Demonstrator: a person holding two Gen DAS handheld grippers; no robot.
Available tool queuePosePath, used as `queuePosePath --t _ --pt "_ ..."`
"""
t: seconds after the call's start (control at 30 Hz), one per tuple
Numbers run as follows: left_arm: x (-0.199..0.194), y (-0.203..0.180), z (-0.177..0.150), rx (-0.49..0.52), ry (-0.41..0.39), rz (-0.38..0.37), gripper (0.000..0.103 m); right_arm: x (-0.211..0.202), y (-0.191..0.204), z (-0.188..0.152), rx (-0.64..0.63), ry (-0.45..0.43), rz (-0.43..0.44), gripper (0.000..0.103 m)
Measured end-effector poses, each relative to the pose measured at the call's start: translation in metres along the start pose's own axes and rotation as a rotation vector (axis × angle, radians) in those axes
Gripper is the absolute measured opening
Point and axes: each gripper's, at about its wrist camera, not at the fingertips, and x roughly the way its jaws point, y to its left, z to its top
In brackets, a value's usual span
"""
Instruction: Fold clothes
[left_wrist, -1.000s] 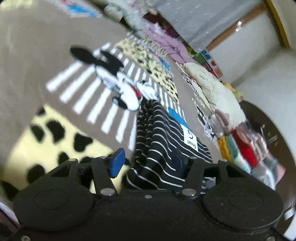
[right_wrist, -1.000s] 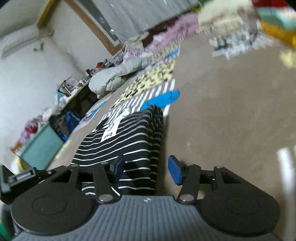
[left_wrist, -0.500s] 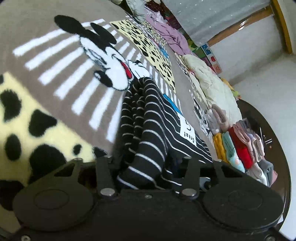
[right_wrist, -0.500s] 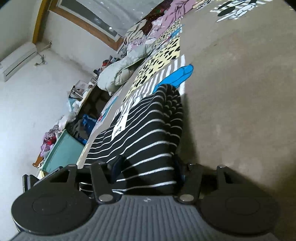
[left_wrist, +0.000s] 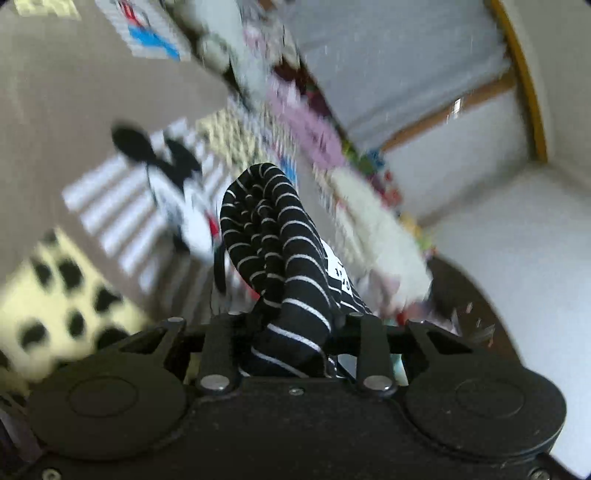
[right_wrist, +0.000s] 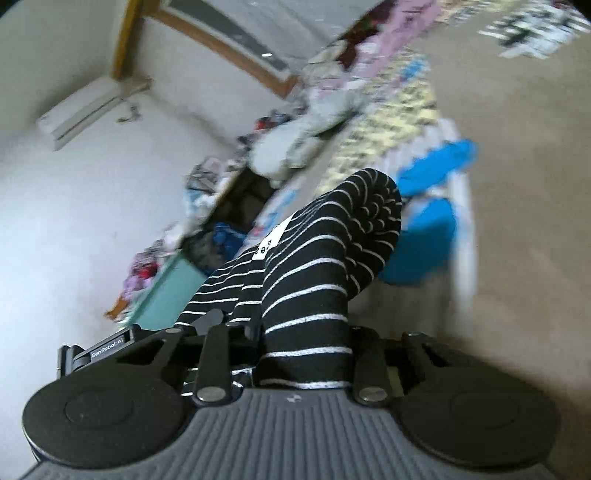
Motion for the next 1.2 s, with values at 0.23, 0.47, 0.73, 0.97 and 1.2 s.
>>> queuePosePath --t 0.23,0.47,0.73,0.97,1.2 --pt "-0.085 0.047 0.067 -0.113 -0.265 -0.006 0.027 0.088 0.09 0.04 -0.131 0.121 0.167 0.031" --pt "-0.149 0.131 0.117 -0.242 -0.478 0.088 0.027 0.219 0.167 0.027 -0.229 0.307 0.284 0.031" --pt "-0.185 0.199 0.163 -0.346 -0.678 0.18 0.027 0.363 0.221 0.001 -0.272 0.541 0.385 0.031" --pt "-0.172 0.23 0.176 -0.33 -0.937 0.265 0.03 0.478 0.266 -0.012 -0.325 0.691 0.468 0.036" --pt "-0.142 0.274 0.159 -0.429 -0.878 0.379 0.037 0.523 0.25 -0.022 -0.549 0.596 0.06 0.064"
